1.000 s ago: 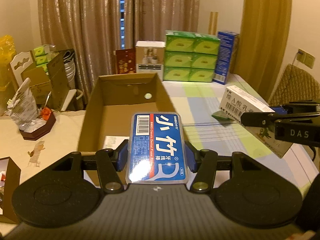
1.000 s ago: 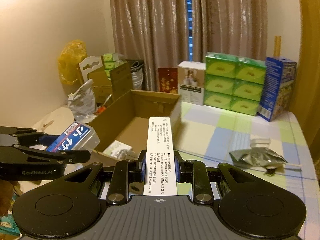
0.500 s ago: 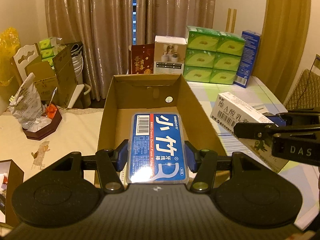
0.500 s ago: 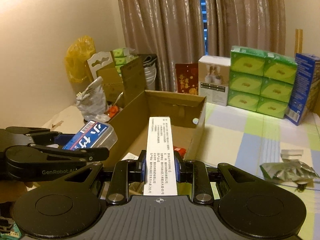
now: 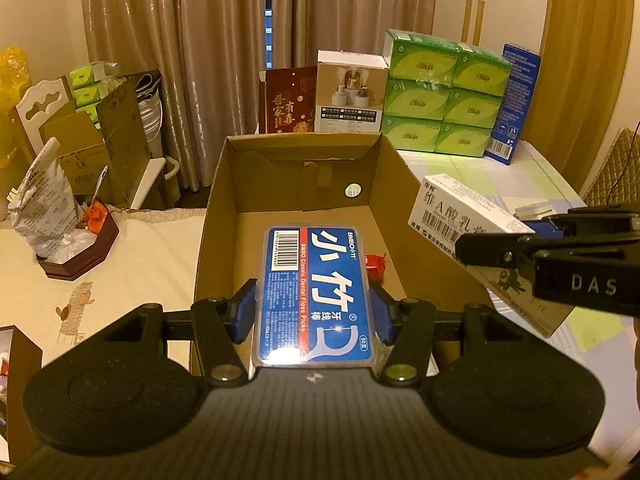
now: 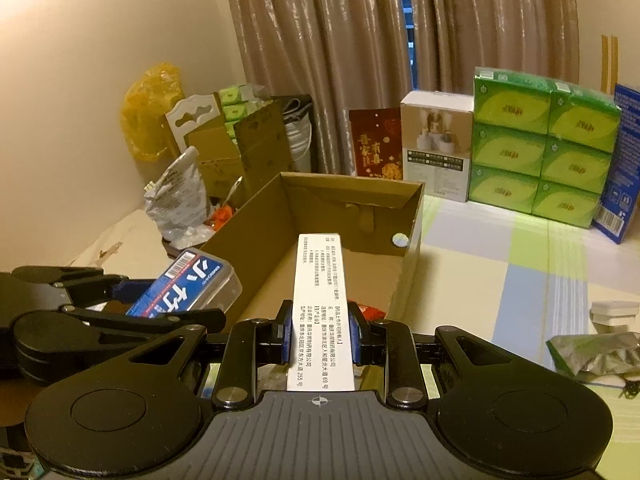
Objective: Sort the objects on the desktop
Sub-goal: 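Lower both boxes into the cardboard box and open both tools, then withdraw both open tools from the cardboard box toward the foil pouch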
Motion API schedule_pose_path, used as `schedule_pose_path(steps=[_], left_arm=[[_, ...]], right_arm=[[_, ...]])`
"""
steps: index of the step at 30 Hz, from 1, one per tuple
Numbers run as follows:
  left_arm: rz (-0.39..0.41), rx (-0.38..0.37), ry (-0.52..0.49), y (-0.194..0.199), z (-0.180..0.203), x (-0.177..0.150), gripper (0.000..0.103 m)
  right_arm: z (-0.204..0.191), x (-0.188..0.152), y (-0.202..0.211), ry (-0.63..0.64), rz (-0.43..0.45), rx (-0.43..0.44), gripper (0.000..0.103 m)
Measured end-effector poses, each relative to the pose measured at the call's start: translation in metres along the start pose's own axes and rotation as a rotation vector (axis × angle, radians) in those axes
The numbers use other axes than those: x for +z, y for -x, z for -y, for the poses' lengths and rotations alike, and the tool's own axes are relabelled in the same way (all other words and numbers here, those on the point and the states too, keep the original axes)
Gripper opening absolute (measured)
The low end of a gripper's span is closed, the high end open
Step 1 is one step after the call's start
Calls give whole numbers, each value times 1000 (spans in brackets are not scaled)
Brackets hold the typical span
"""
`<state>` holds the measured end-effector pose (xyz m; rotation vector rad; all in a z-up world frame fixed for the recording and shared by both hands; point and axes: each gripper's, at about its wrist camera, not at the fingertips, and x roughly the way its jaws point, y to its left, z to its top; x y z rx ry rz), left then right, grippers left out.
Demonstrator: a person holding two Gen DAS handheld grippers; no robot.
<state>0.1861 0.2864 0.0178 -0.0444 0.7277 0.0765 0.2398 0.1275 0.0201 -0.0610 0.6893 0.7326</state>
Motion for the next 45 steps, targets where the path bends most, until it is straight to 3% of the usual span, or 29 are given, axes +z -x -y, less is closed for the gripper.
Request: schedule_pose_path(steps=[11,20,24,28,41,45], left_arm=[[5,23,37,-22,-14,5,56],[15,31,69,-13,-26,0,56],[15,36,71,-6,-27,-5,56],[20,30,81,2,-23,-9,59],[61,-6,83,43,19,-13,68],[79,-26,74,57,37,-15,74]], right_arm=[[4,7,-22,-32,-16,5,23],[6,15,-37,-99,3,60,24],[11,21,-32,-122,31,64,35],[19,18,-18,-128,39,39,40],[53,-17,52,-150,39,-46,63],[60,-33,75,-144,43,-73,75]])
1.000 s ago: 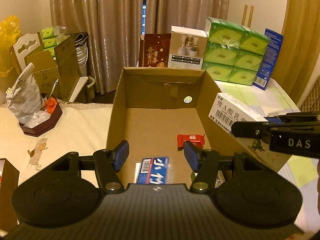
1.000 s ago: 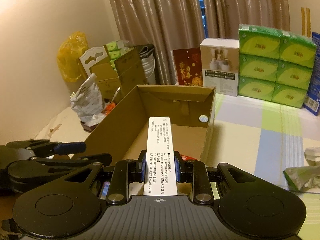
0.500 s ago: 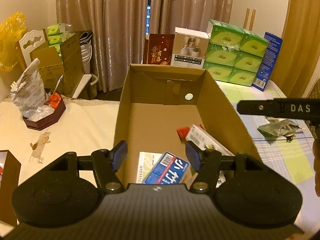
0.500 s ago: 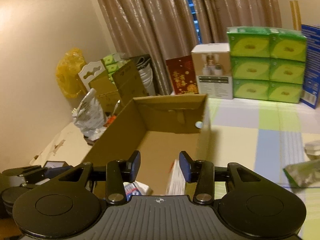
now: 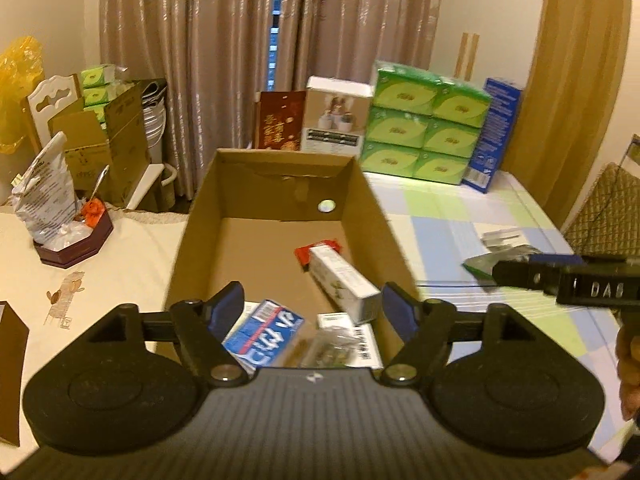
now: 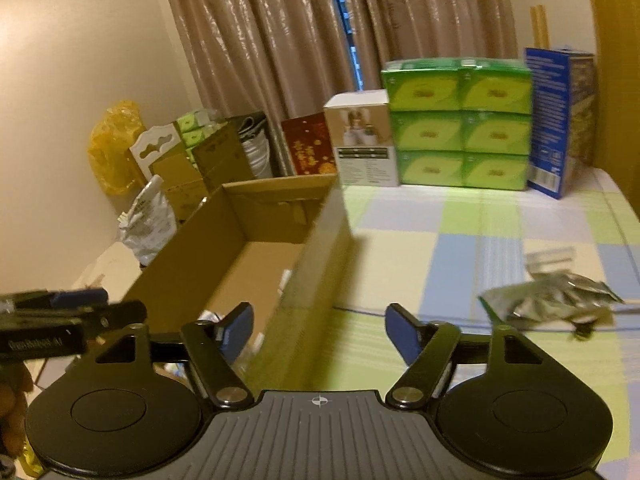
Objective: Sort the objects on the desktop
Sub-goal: 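Withdraw both open tools from the cardboard box toward the foil pouch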
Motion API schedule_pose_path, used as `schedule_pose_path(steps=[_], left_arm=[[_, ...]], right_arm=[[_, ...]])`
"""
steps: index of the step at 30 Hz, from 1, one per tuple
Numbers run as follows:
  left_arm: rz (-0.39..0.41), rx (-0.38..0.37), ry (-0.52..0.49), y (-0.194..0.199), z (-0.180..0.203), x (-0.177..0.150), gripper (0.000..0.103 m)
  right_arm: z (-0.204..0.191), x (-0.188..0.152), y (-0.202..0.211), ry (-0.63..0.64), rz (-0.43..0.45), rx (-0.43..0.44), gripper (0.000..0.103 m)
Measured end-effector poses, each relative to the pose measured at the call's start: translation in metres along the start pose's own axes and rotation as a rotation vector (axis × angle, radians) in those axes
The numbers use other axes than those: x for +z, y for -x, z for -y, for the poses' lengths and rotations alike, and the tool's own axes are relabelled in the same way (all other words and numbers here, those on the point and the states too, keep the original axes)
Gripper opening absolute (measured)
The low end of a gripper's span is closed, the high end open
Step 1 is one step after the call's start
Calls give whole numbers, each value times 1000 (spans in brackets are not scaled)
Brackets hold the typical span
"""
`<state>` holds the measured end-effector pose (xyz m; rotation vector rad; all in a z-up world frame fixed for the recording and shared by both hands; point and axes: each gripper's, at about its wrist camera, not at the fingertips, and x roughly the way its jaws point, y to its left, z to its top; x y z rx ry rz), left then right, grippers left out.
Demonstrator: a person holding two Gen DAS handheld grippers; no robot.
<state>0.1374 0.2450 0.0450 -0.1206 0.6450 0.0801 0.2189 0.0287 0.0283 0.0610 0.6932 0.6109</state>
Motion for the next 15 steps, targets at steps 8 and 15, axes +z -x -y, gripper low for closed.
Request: schedule_pose_path(steps=[8,15], left_arm=[[21,-64,-55,14,50,-3,95],[9,-124,-139,7,100,-5,101]], right_arm=[[32,-31,42,4,0,-52,96],[75,-54,77,8,-7,-117,101]])
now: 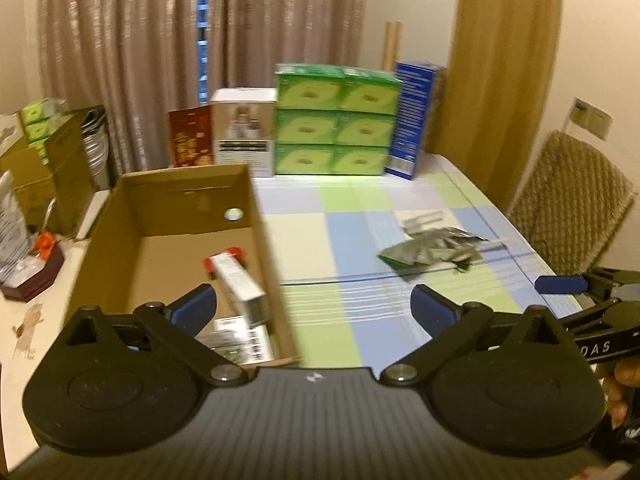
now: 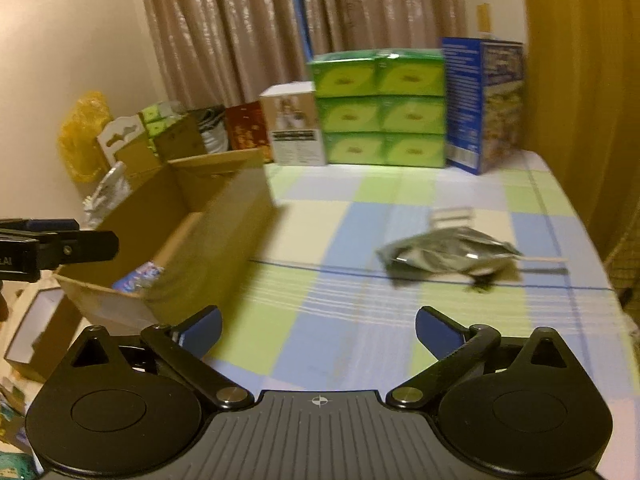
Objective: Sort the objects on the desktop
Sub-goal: 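Withdraw both open tools from the cardboard box toward the foil pouch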
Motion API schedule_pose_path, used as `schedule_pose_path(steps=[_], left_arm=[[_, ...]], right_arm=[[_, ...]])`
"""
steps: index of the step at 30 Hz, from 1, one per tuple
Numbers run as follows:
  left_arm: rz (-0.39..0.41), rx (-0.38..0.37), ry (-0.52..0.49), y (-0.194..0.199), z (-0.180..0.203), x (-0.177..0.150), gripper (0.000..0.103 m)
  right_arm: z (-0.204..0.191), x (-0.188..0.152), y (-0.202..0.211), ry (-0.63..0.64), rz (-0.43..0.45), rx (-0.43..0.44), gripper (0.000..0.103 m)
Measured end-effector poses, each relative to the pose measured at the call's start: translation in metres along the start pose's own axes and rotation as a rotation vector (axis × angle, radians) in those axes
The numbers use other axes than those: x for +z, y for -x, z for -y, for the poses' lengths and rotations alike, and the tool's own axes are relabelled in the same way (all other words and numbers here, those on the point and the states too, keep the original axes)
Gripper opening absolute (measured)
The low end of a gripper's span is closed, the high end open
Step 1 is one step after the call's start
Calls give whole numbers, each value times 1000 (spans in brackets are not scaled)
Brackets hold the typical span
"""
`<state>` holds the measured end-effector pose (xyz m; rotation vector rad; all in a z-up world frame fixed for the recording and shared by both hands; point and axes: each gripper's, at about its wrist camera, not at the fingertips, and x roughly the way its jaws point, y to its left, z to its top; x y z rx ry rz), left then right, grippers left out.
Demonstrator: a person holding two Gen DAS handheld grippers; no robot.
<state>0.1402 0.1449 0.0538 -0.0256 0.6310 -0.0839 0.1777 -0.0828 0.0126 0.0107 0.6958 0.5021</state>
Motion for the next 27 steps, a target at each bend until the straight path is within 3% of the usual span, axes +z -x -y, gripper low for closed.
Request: schedule_pose_path(steps=[14,27], left_arm=[[-60,-148,-203,-51,92,9,102],[-83,-188,-424,-116,132,25,101]], right_arm=[[99,-2,40,-49,1,-138,101],[145,20,18,182,-44,-152,101]])
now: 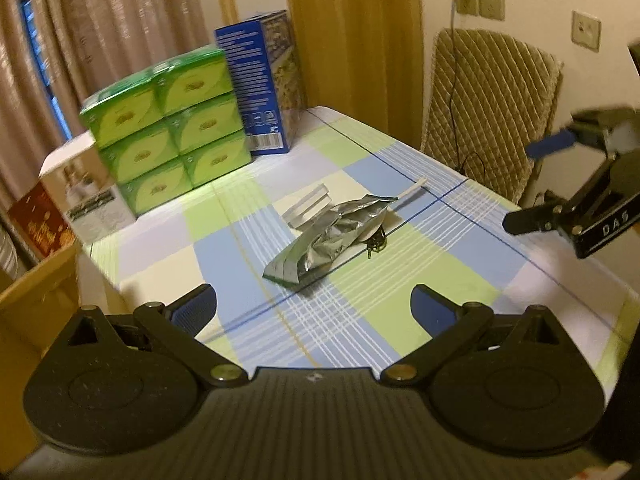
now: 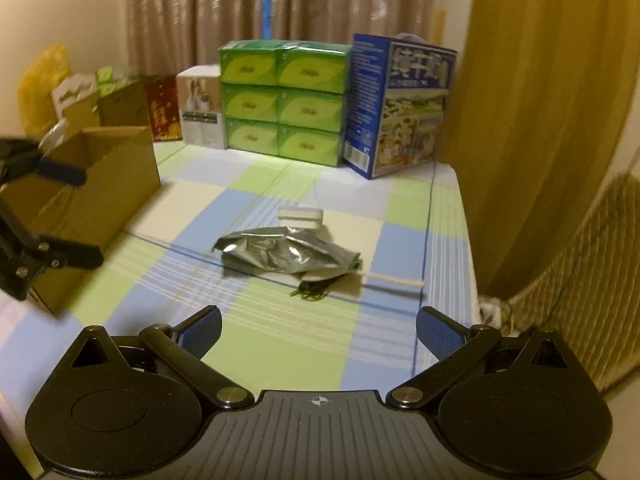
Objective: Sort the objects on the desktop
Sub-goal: 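Withdraw both open tools from the cardboard box toward the foil pouch, then grasp the white spoon with the right tool while the left tool grasps the silver foil pouch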
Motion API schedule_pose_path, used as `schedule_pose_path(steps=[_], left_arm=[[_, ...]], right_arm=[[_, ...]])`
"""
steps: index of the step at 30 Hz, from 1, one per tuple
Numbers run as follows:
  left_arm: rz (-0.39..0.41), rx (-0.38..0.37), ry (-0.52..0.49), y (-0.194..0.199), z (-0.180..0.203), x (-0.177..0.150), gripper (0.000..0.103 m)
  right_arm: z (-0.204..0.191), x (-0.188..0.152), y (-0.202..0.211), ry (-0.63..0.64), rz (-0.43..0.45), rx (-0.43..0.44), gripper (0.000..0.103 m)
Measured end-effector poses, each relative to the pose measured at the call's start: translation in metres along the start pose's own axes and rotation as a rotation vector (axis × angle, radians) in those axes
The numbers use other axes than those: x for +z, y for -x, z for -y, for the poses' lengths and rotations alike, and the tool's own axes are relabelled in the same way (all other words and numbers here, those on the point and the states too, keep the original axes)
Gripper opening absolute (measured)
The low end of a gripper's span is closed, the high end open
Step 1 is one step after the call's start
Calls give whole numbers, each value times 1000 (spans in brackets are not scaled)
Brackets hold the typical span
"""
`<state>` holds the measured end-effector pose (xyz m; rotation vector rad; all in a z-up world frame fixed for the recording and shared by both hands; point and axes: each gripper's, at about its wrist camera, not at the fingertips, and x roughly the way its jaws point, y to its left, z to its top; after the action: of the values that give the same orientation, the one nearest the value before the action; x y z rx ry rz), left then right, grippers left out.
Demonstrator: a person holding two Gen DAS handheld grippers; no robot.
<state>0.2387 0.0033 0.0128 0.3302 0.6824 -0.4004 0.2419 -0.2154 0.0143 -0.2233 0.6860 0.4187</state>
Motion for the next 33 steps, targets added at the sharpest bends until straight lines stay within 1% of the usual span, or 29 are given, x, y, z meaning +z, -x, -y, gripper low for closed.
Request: schedule_pose_path(steps=[4,8,14,15,19,22,24,25,28,33], left_arm=[[-4,-30,-60,-22,1,10,101],[-37,-53,-102,-49,0,18,101],[-99,-110,-161,-87,-1,28,101],[-110,-119,-170,-92,-1,29,101],[-135,-164,-229,-115,-2,36,100],[-154,-192,-275,-134,-1,39,98],[-167,-197,-299,-147,-1,42,96],[-172,-199,-307,-153,-1,43,95],[-186,-209,-316,-172,-2,47,91],[-211,-230,-360,-200,0,52,85]], right_arm=[[11,5,-18,67,-8,4,101],[24,9,-41,121,-30,11,100],[43,10,-75,192,-74,36,100],[46,11,-80,205,-83,42,97],[58,16,-106,261,-123,78,81],[63,18,-126,322,-144,98,74],[66,18,-140,376,-164,102,70],[67,19,-148,404,-177,105,66],[69,17,-171,487,-213,107,57],[63,11,-199,607,-237,122,49]])
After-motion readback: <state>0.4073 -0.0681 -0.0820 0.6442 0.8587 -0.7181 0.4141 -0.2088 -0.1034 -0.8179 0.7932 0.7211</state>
